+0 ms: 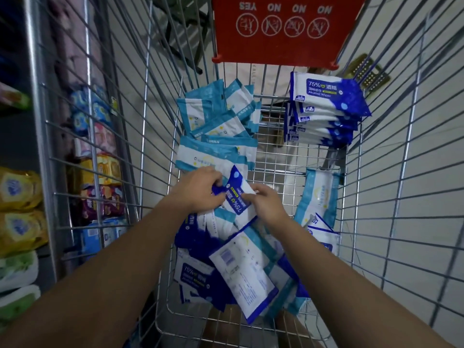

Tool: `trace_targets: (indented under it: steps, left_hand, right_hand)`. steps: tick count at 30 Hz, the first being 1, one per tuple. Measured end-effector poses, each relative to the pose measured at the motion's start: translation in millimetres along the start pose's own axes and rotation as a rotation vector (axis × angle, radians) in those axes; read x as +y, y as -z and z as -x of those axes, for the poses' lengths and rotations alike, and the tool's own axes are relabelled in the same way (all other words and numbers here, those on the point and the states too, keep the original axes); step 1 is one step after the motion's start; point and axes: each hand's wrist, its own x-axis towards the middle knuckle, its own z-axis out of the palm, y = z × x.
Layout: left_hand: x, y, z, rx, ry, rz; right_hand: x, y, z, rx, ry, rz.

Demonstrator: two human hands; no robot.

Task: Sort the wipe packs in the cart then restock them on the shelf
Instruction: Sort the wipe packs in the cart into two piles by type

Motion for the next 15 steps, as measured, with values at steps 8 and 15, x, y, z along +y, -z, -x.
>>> trace_targets:
  steps: [8, 15]
  left_hand:
    - [57, 44, -30, -0.085, 0.267, 0.952]
    - [129, 103, -80, 0.063, 0.187, 1.372]
  right_hand:
    - [-86, 74, 22, -0.049, 0.161, -0.011]
    - [-146, 119, 16, 0.371, 0.347, -0.748]
